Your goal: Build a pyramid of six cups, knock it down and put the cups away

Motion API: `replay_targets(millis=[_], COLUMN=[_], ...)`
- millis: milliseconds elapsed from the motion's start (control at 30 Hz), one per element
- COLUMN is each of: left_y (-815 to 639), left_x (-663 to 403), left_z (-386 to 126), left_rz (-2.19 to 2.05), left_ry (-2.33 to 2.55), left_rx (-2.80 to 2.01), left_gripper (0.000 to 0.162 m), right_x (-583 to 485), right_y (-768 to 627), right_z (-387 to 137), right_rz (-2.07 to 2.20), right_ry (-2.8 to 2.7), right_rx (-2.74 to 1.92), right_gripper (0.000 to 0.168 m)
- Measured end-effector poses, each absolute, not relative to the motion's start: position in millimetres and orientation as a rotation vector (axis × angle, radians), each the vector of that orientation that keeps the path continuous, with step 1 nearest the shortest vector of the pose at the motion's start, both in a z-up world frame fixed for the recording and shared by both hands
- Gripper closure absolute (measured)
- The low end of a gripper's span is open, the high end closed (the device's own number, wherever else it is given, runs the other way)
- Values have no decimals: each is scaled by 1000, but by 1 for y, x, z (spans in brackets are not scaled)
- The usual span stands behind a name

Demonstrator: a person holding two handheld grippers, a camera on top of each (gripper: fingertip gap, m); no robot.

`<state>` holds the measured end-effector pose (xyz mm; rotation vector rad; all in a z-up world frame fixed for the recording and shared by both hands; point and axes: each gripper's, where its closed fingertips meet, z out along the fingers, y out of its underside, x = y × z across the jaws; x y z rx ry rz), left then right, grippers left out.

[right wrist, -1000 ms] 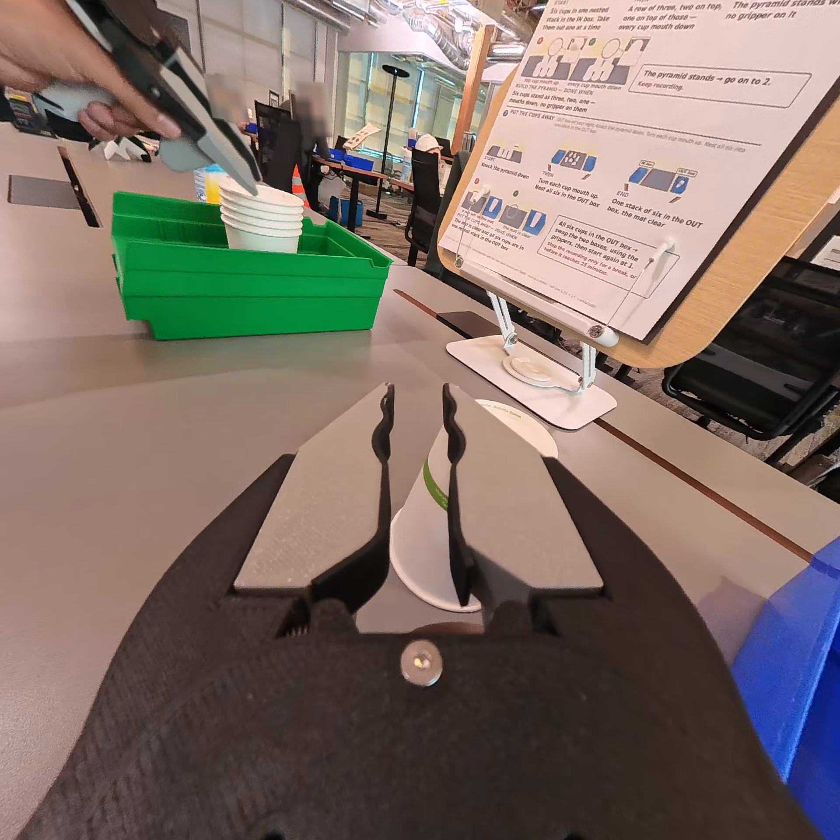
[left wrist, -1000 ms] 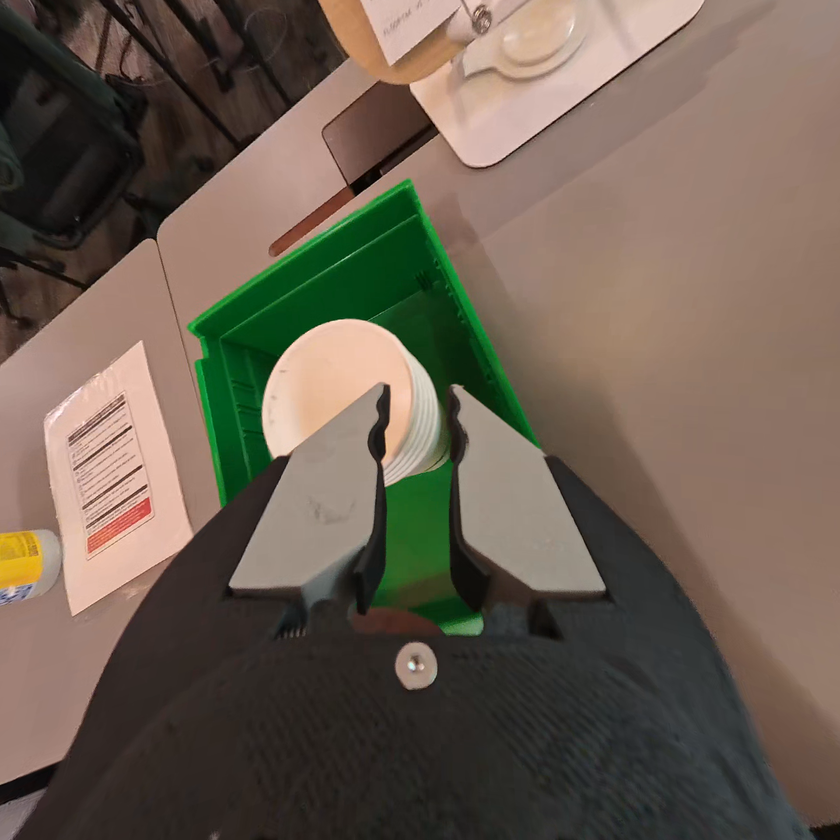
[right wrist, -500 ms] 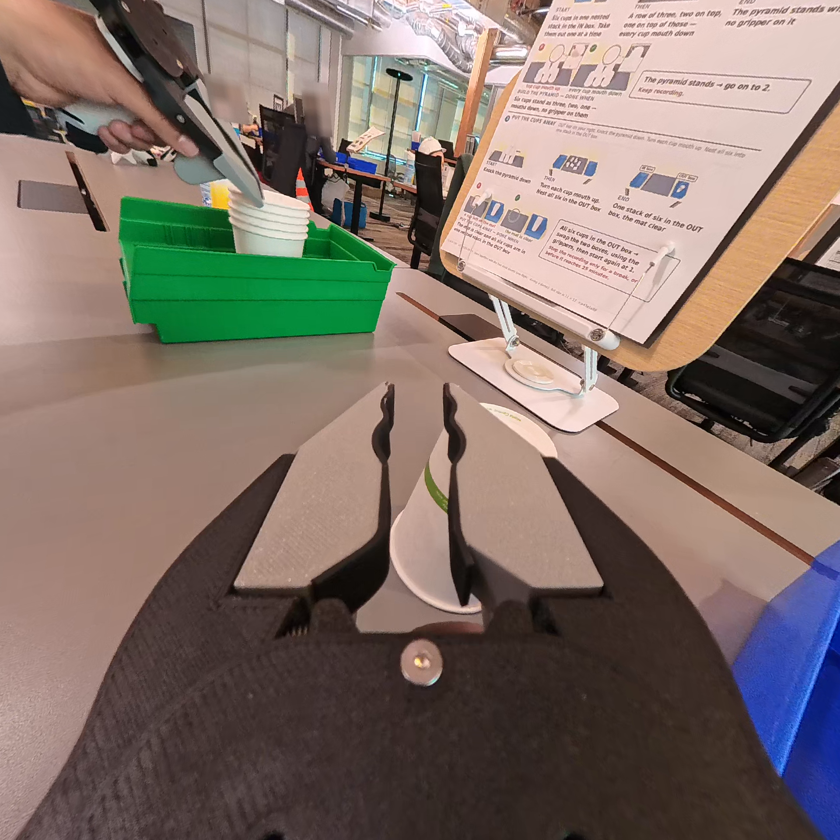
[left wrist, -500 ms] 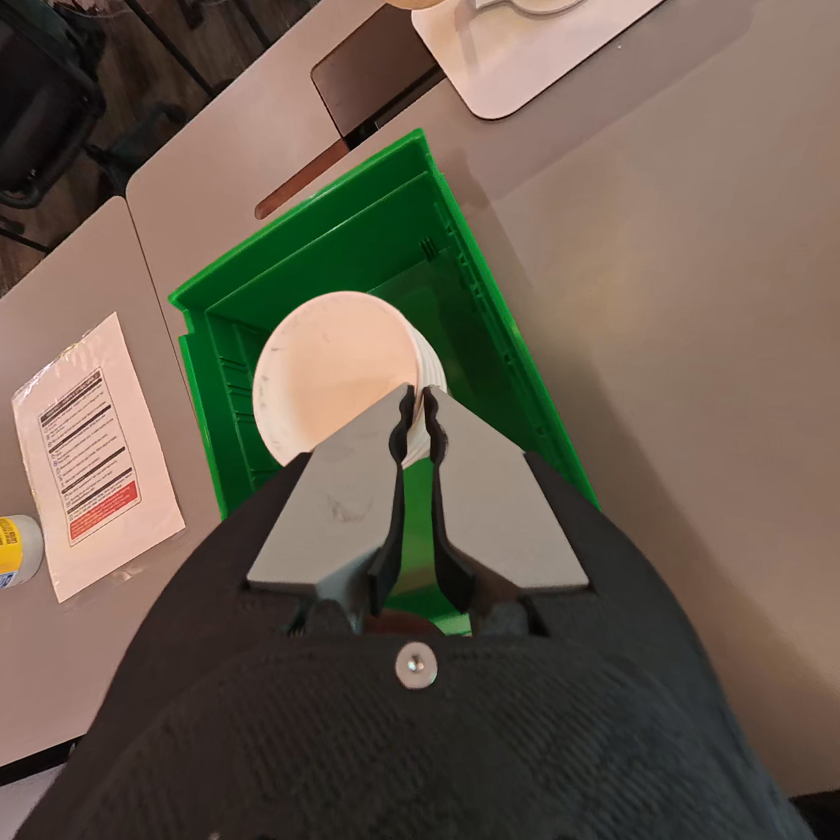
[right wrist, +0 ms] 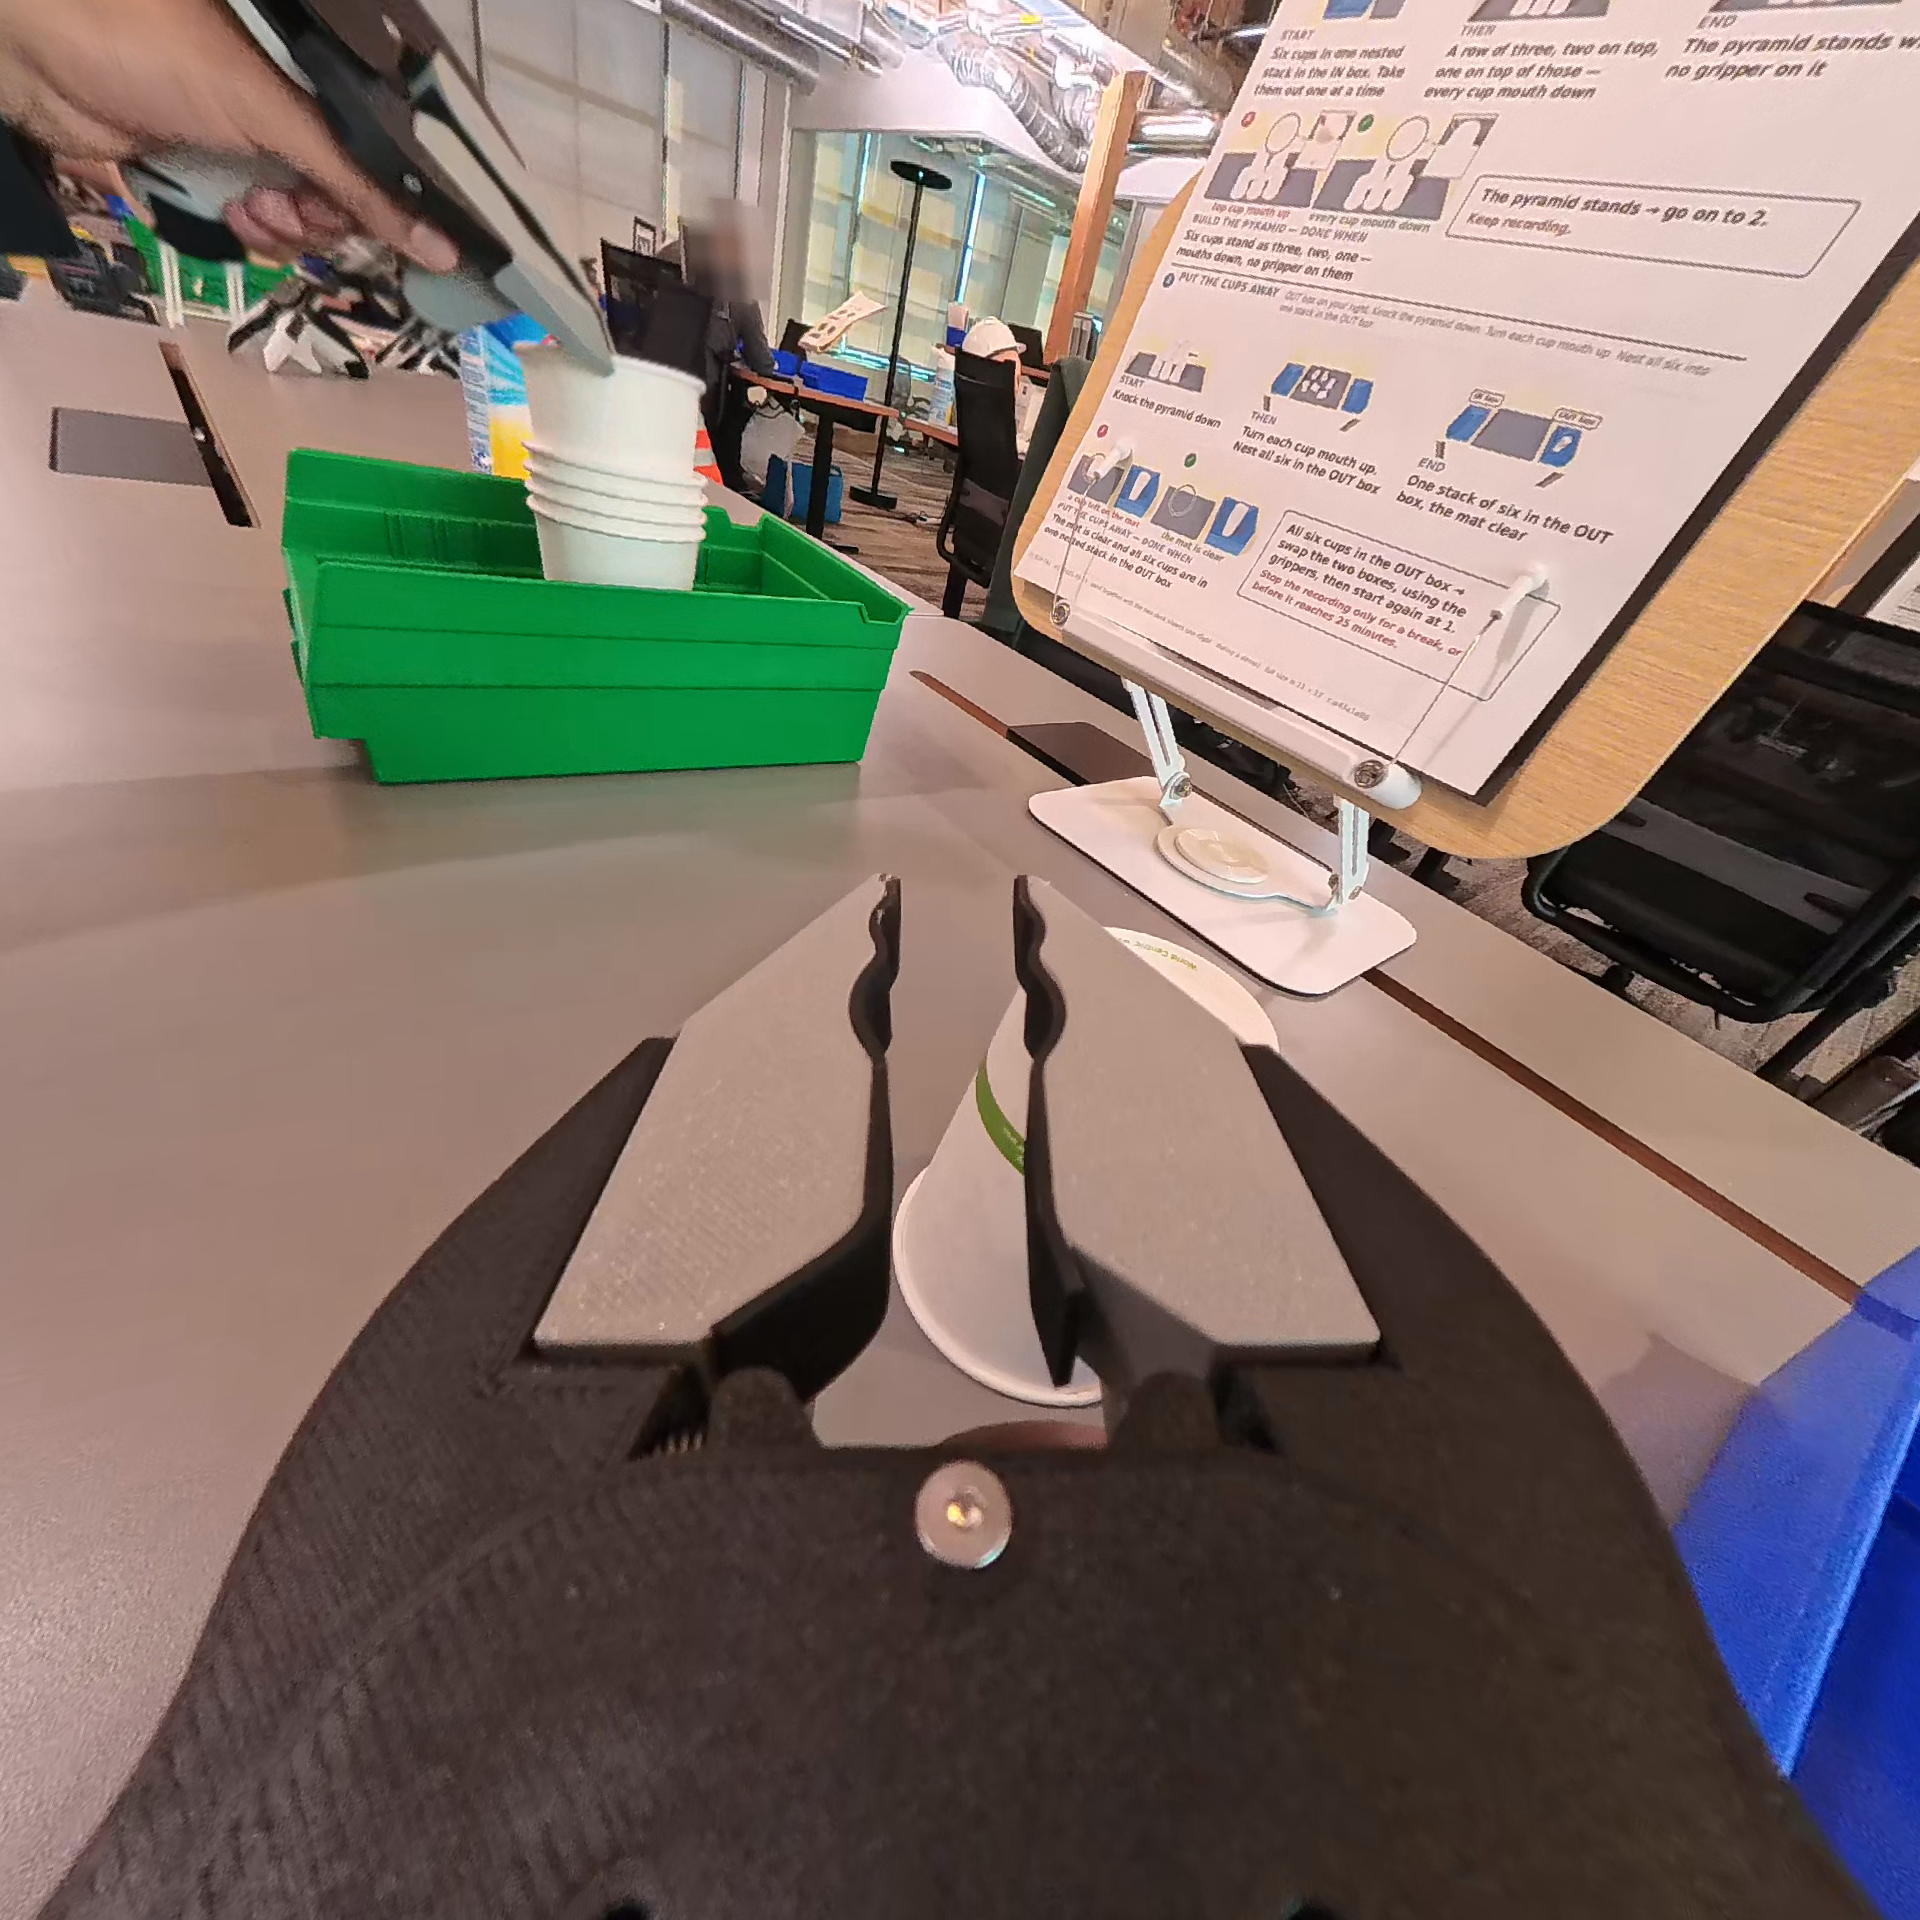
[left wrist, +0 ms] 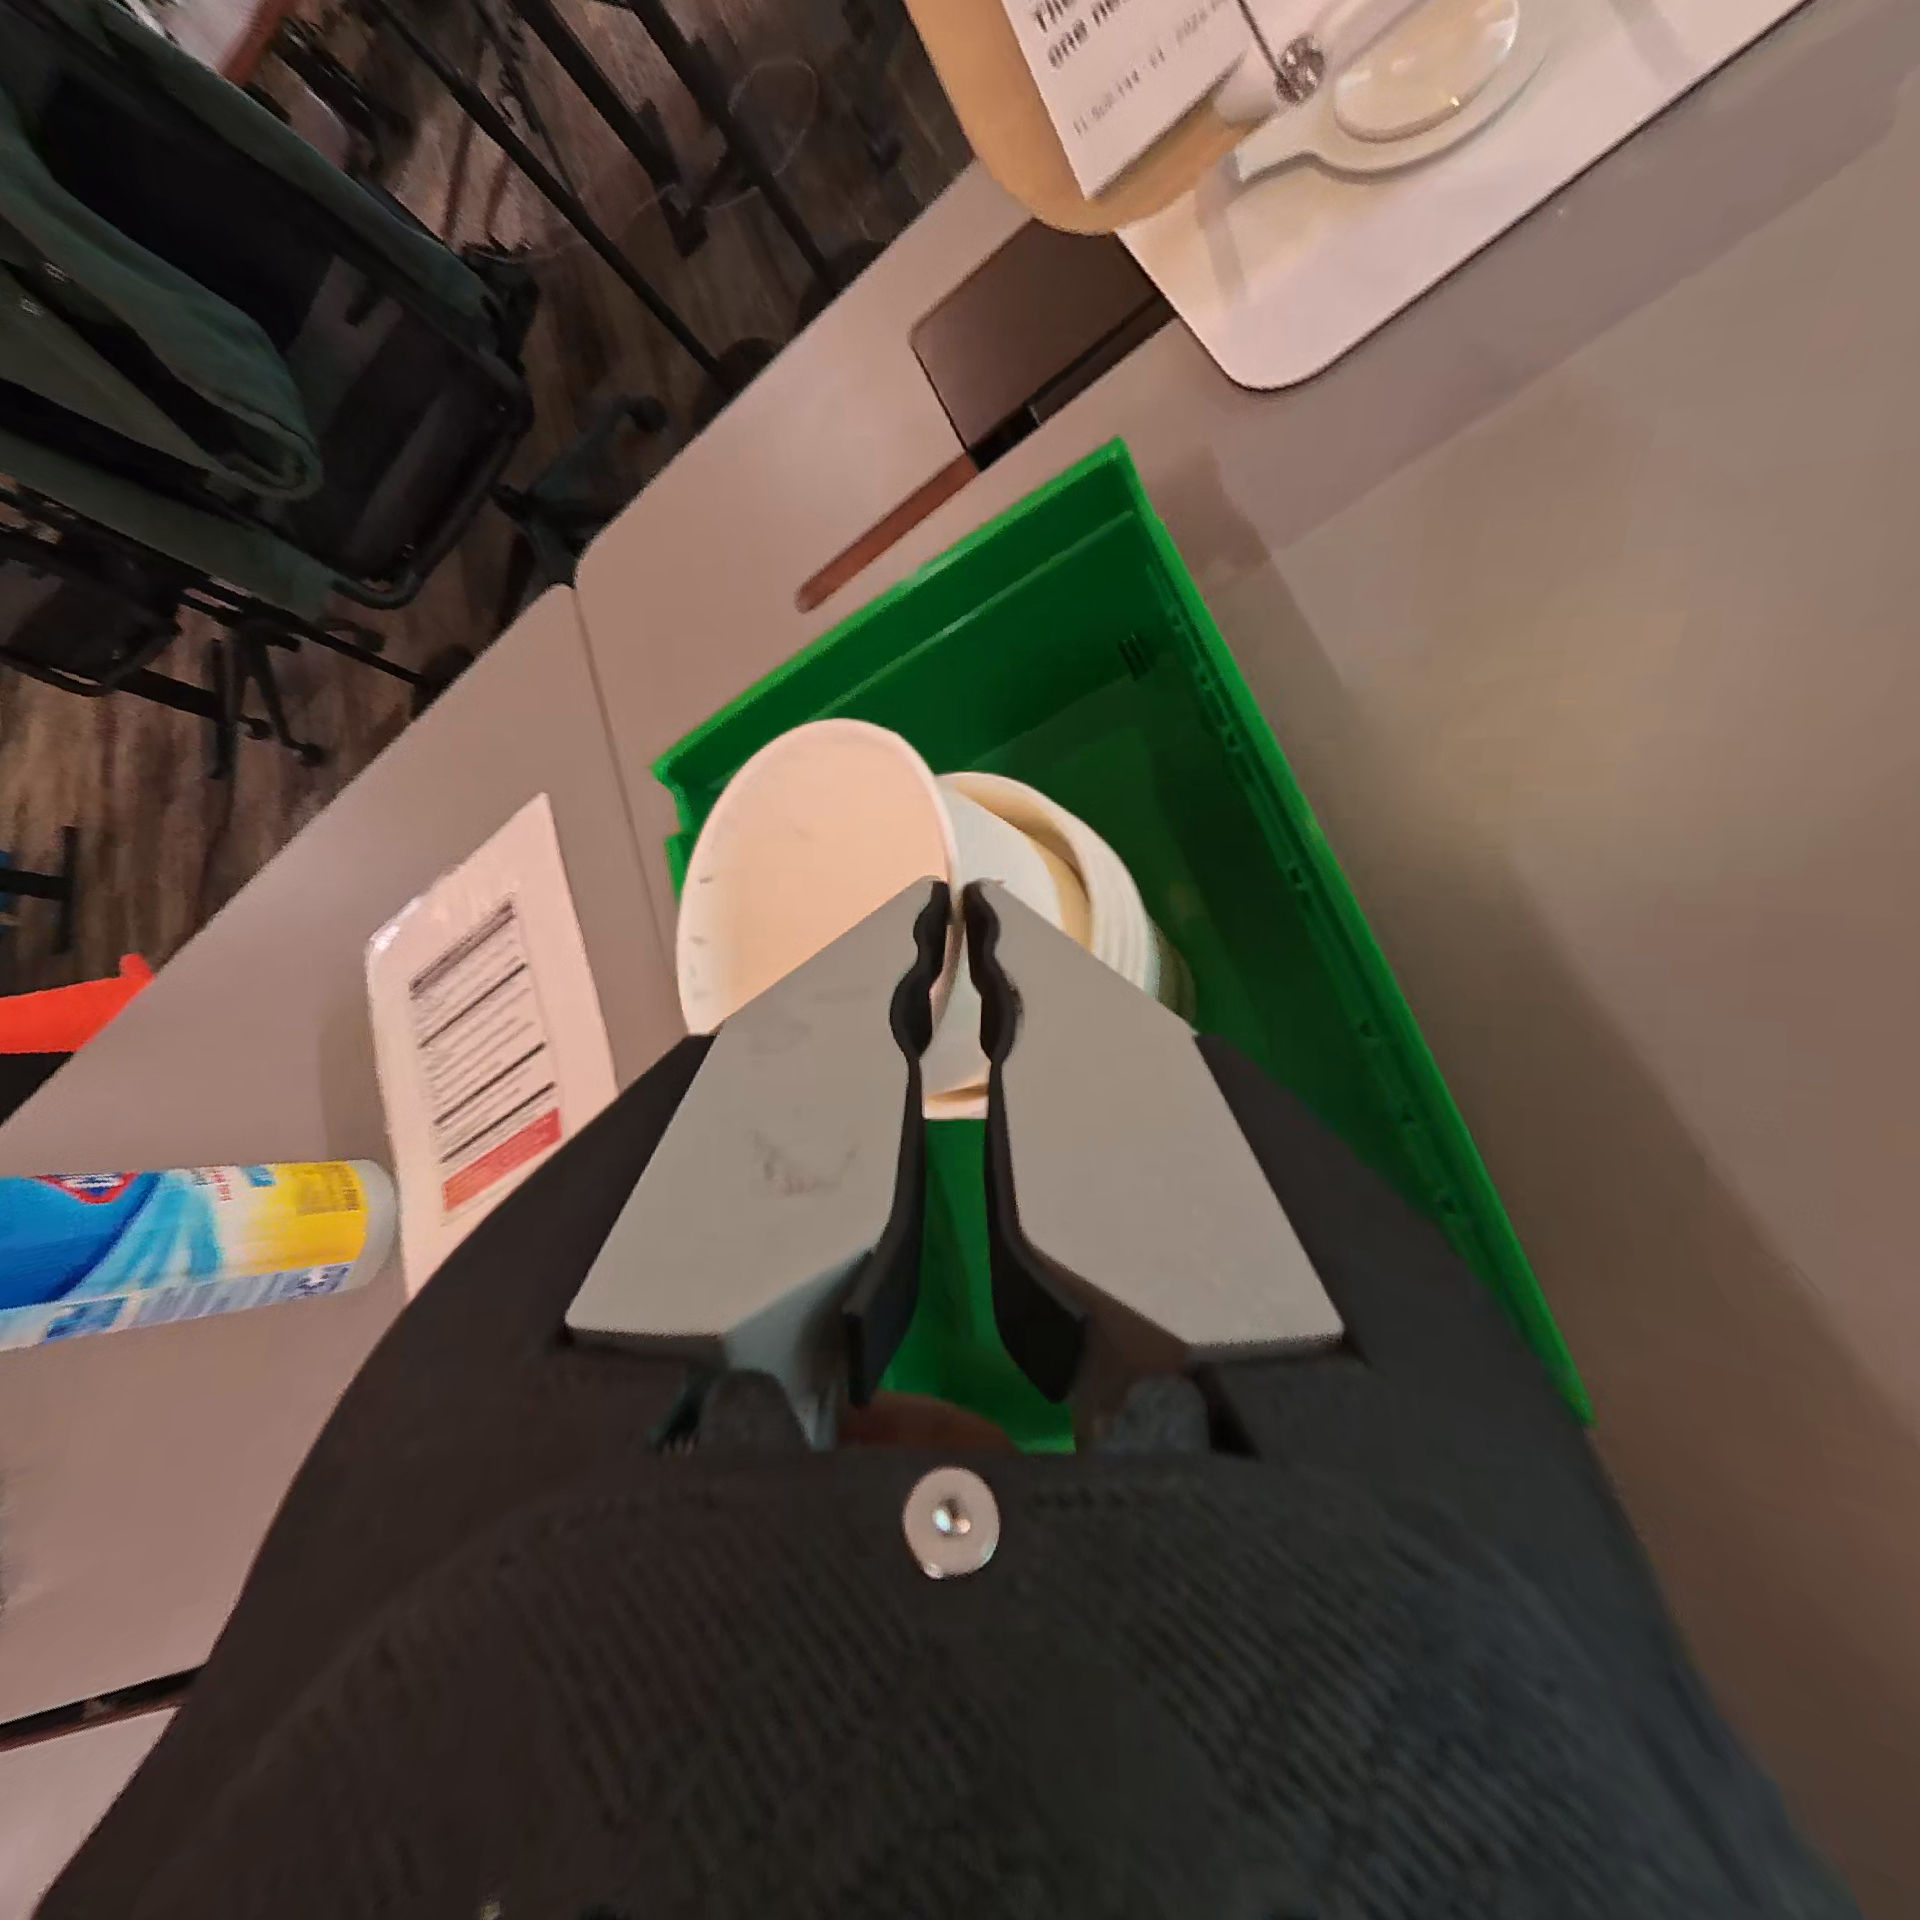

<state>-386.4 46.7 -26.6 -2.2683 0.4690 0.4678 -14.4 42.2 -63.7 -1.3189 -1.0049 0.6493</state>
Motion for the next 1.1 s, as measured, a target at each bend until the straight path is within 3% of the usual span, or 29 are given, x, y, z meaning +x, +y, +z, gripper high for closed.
replay_targets(millis=[300, 600, 733, 867, 1100], left_y=[46, 37, 28, 11, -24], left_x=[-382, -313, -253, -181, -71], left_z=[36, 82, 97, 111, 127], left_rz=[625, 489, 396, 277, -62], left_ry=[460, 584, 716, 856, 979], left_rx=[-2094, -1959, -1870, -1749, -1543], left_gripper=[161, 162, 161, 161, 161], right_x=[-15, -19, -25, -31, -16], right_y=[41, 35, 21, 1, -10], right_z=[-64, -65, -60, -49, -14], right_rz=[647, 665, 734, 935, 1317], right_ry=[-1012, -1034, -1069, -1064, -905], right_rx=[-1317, -1309, -1260, -1212, -1145], right_gripper=[149, 149, 139, 115, 105])
